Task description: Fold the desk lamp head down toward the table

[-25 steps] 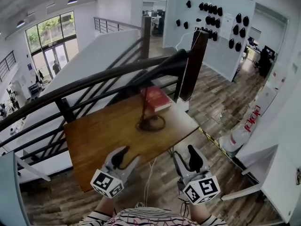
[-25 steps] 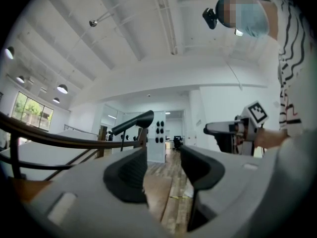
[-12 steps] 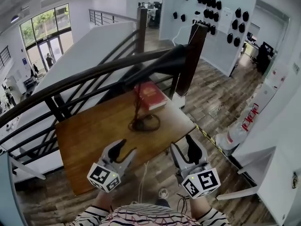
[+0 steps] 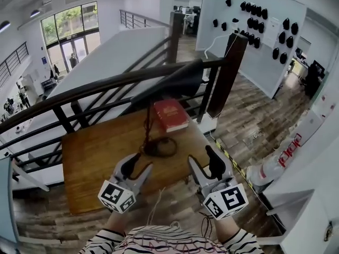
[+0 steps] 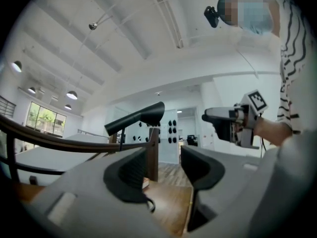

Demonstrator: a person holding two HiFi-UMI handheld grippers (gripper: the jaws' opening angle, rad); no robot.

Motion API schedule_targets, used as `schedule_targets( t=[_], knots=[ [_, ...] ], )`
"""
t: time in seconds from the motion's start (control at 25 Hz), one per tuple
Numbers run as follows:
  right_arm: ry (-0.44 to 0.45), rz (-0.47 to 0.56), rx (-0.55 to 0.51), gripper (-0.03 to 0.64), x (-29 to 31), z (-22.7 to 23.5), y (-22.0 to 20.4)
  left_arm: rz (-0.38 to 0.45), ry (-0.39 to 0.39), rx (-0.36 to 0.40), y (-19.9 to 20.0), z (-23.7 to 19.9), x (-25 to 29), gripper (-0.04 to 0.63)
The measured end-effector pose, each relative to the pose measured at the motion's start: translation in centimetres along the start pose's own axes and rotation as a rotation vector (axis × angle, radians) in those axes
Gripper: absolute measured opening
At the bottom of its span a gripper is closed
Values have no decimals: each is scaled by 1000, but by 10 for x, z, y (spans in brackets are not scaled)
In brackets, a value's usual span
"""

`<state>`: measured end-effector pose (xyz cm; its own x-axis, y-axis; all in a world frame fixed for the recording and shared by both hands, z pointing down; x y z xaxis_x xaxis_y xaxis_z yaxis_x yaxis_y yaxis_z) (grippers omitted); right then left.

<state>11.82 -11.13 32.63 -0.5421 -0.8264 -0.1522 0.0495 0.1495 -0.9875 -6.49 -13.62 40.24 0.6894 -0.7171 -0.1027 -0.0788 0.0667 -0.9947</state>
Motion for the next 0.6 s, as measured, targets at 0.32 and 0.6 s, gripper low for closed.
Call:
schedule_targets(
  t=[0.32, 0.6],
  knots=[
    [107, 19, -37, 230, 1, 53, 9, -8, 152, 56, -17, 9, 33, 210],
    [128, 40, -82, 229, 12, 85, 22, -27, 200, 74, -28, -3, 63, 210]
  ],
)
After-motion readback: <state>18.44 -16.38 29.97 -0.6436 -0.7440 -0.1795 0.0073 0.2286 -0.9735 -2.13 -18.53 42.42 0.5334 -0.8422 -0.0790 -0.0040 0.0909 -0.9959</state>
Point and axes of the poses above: the fingertips, and each gripper's own axes: x forward along the fingers, z to its right, y out of its top, the point moved 3 cm from there along -x, backward along the fingers, and after that the axes turned 1 degree about -x, right-handed, at the moved point
